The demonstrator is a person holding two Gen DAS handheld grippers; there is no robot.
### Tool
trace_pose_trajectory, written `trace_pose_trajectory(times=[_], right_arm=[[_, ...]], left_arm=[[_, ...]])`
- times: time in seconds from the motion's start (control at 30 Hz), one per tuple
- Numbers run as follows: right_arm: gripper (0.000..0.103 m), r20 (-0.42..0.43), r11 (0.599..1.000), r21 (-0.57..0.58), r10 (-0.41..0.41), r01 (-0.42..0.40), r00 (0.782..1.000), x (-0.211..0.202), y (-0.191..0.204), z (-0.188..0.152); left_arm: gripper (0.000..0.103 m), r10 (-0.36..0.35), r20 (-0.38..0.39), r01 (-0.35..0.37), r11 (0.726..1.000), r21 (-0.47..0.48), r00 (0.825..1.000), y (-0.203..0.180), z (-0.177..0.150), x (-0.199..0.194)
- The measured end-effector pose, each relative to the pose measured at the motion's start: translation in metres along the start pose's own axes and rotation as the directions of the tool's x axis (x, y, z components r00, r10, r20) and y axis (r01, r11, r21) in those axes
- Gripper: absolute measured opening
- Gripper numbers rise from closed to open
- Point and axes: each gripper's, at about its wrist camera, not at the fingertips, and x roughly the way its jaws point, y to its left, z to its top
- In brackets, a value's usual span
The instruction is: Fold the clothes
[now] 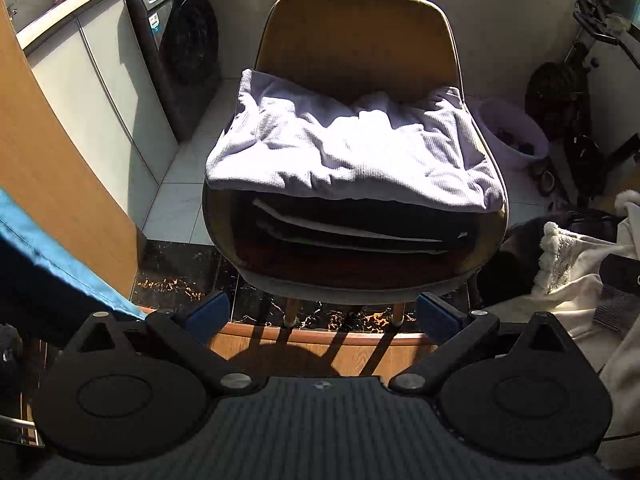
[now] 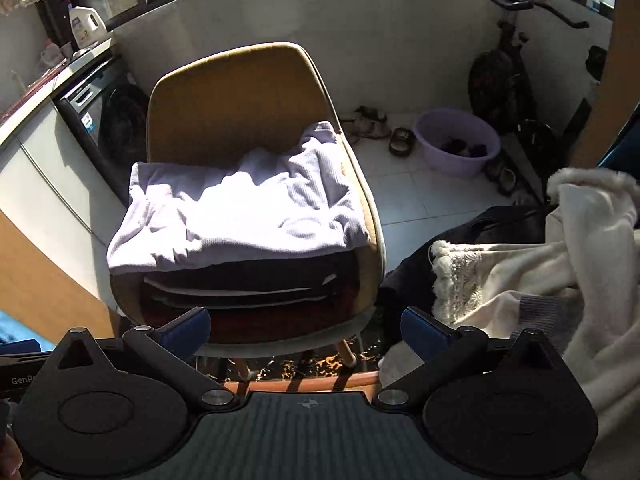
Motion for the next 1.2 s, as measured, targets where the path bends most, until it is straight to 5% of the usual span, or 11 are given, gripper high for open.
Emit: trace_pose_trajectory(times=[0.43,0.77,1.0,1.2], right_arm=[[0.102,0.071,0.999,0.027,-0.029,0.027,0.997,-0.095,0.027,-0.056],[0.102,0.103,0.993,0.069,-0.101,0.095,0.99,-0.16,0.068,-0.139],[0.102,0.125,0.989,0.077,-0.138,0.13,0.982,-0.205,0.079,-0.187],[0.102,0.151,0.987,0.076,-0.15,0.14,0.977,-0.233,0.071,-0.202]], left_arm=[[0.102,-0.013,0.064,0.012,1.0,0.016,0.998,0.021,-0.047,-0.077],[0.101,-0.048,0.06,0.042,0.995,0.094,0.997,0.052,-0.108,-0.113],[0.101,-0.049,0.11,0.031,0.986,0.165,0.993,0.053,-0.122,-0.155],[0.101,-0.067,0.137,0.049,0.99,0.131,0.988,0.042,-0.133,-0.176]])
